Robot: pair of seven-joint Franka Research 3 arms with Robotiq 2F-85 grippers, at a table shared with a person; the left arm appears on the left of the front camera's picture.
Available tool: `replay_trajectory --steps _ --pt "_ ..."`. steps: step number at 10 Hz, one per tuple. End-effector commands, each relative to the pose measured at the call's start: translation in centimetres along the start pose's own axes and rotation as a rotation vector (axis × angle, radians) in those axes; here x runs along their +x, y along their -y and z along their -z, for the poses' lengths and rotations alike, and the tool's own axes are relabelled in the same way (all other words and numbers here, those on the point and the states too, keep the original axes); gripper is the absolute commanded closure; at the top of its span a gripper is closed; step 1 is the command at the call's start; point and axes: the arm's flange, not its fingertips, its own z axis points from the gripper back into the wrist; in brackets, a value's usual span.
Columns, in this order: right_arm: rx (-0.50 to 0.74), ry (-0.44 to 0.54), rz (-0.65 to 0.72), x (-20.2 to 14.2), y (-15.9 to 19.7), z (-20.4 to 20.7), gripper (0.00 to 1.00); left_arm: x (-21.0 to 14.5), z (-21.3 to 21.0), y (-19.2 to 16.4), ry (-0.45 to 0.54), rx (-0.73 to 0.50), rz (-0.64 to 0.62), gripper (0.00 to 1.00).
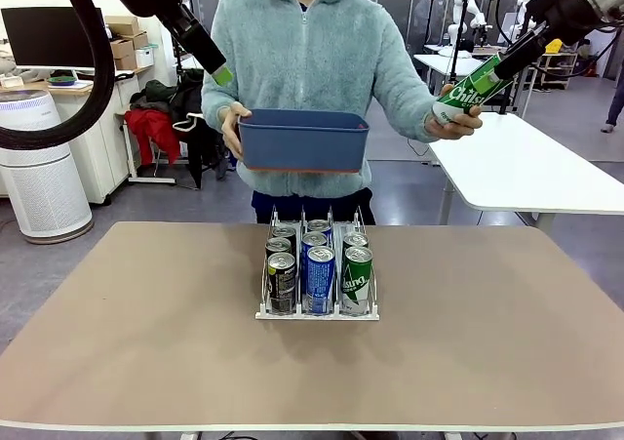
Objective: Fill the beverage cans into the dispenser.
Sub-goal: Place the picked Sprite in the line of the Automatic Can Dispenser with the same cans.
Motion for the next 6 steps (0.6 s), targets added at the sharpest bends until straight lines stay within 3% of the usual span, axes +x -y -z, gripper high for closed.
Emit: replay_trajectory --steps 1,6 --pt "0.002 0.001 -0.002 0.04 -0.08 -0.02 1.00 0.01 0.01 -0.02 -0.006 -0.006 -0.007 0.00" --pt "0.002 0.001 -0.002 0.04 -0.08 -0.02 1.00 0.01 0.01 -0.02 -0.006 -0.006 -0.007 0.00"
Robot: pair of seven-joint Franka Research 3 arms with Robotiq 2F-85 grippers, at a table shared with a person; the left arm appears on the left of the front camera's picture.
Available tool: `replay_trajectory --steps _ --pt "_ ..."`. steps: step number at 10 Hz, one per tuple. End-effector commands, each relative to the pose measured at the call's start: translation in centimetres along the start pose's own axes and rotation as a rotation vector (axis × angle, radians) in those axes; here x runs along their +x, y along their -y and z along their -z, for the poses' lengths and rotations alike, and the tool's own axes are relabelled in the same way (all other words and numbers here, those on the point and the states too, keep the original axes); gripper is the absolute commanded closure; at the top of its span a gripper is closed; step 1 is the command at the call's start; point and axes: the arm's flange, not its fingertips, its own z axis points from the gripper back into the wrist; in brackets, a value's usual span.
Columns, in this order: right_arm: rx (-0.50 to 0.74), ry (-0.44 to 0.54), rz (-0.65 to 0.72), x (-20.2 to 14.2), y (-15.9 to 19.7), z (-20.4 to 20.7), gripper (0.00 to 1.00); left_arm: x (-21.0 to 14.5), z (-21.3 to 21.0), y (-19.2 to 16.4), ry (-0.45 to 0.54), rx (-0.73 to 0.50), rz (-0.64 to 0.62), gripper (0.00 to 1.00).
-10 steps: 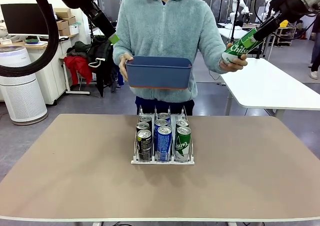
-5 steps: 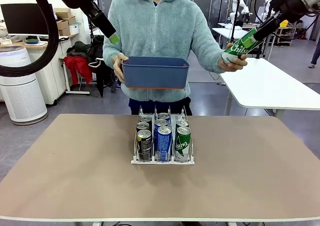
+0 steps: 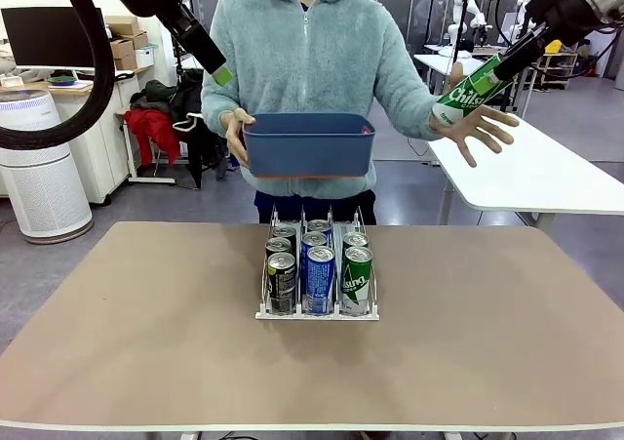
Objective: Fill the beverage cans into the dispenser.
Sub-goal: Place the picked Sprite in the line of the Automatic Can Dispenser with the same cans.
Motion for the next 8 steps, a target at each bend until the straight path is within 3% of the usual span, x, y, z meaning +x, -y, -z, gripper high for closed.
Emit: replay_trajectory --steps 1,8 --pt "-0.001 0.003 -0.003 0.13 -0.10 -0.16 1.00 0.00 0.01 -0.02 -0.006 -0.006 -0.007 0.00" --pt "-0.001 0.003 -0.003 0.13 -0.10 -0.16 1.00 0.00 0.01 -0.02 -0.006 -0.006 -0.007 0.00"
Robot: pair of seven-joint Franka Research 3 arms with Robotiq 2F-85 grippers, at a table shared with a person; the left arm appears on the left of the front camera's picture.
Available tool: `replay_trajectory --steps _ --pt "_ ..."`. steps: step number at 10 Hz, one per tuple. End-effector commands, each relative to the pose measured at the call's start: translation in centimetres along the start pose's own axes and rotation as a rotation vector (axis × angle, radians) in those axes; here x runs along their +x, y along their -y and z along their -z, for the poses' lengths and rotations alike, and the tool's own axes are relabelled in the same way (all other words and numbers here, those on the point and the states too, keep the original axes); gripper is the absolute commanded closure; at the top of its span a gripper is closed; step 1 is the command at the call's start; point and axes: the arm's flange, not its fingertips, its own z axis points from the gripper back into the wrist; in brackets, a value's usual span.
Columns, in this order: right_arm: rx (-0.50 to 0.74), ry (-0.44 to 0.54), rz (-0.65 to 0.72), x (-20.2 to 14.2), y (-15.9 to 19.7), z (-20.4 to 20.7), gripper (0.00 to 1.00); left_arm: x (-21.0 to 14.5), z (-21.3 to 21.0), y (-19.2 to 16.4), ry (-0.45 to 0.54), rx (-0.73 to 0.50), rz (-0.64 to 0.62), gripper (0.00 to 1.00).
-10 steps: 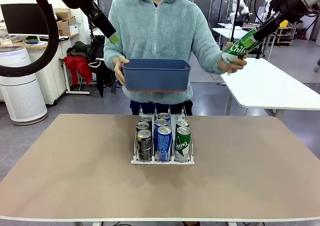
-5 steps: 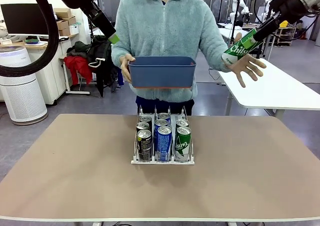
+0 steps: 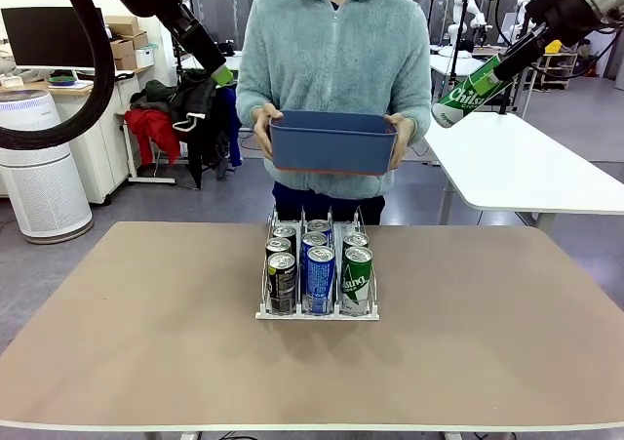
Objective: Fill the beverage cans into the dispenser.
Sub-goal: Place the picked Sprite in the line of the Automatic Can Dispenser with the same cans.
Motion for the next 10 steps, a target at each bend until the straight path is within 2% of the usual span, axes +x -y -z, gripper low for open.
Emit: replay_trajectory --steps 1,2,4,6,7,10 --pt "-0.001 0.003 -0.003 0.1 -0.1 -0.2 1.00 0.0 0.0 0.0 -0.006 -0.006 -0.007 0.00" --pt "0.000 0.000 0.000 0.0 0.0 0.0 0.41 0.0 0.0 0.0 -0.006 -0.006 -0.007 0.00" --pt "-0.018 0.013 0.118 0.2 -2.2 0.9 0.41 0.0 0.0 0.0 -0.006 -0.006 -0.007 0.00" --pt "-0.060 -0.028 0.216 -0.2 -5.4 2.0 0.41 0.0 0.0 0.0 -0.006 -0.006 -0.007 0.00" --pt "-0.054 -0.027 0.207 -1.1 -6.8 2.2 0.41 0.0 0.0 0.0 -0.006 -0.006 -0.007 0.00" --pt "-0.079 -0.106 0.201 -4.6 -9.8 4.4 0.41 0.0 0.0 0.0 -0.006 -0.006 -0.007 0.00"
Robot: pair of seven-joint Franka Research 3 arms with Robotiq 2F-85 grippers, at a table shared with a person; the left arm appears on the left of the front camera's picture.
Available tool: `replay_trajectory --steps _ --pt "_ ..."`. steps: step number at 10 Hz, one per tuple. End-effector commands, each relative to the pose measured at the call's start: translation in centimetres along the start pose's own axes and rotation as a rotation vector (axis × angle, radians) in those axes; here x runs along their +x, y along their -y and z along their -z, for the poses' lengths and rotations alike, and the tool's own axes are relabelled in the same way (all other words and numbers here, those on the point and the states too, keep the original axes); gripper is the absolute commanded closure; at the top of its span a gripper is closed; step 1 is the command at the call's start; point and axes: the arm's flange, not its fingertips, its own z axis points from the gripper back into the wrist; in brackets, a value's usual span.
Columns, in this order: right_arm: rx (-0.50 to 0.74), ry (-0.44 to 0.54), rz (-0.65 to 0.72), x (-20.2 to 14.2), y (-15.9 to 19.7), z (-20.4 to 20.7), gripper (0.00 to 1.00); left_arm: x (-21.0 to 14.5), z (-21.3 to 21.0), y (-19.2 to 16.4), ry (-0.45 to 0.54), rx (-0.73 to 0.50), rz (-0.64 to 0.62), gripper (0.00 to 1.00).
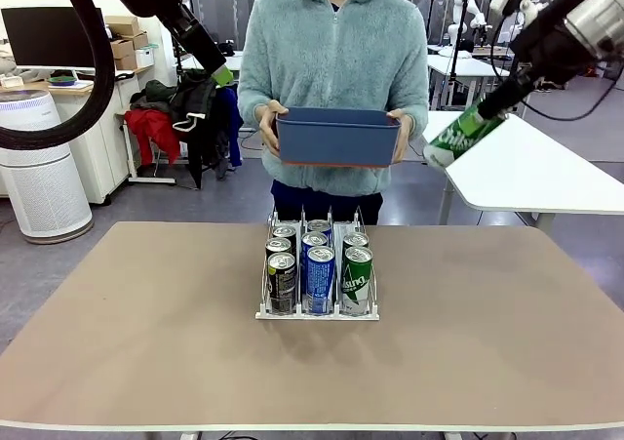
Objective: Fill the beverage cans into the dispenser.
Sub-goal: Place the picked Sprite in the line of the Automatic Can Dispenser with the same cans.
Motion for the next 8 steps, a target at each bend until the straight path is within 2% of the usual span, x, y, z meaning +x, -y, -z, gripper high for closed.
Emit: replay_trajectory --steps 1,3,5,7,8 --pt "-0.034 -0.026 0.007 -1.9 -1.8 0.9 0.41 0.0 0.0 0.0 -0.006 -0.006 -0.007 0.00" --pt "0.008 -0.064 0.027 -4.2 -2.3 3.3 0.41 0.0 0.0 0.0 -0.006 -0.006 -0.007 0.00" --pt "0.110 -0.087 0.087 -6.0 -2.4 5.5 0.41 0.0 0.0 0.0 -0.006 -0.006 -0.007 0.00" --pt "0.160 -0.077 0.094 -6.6 -1.7 5.8 0.41 0.0 0.0 0.0 -0.006 -0.006 -0.007 0.00" --pt "0.095 -0.118 0.053 -6.7 -2.1 6.2 0.41 0.0 0.0 0.0 -0.006 -0.006 -0.007 0.00"
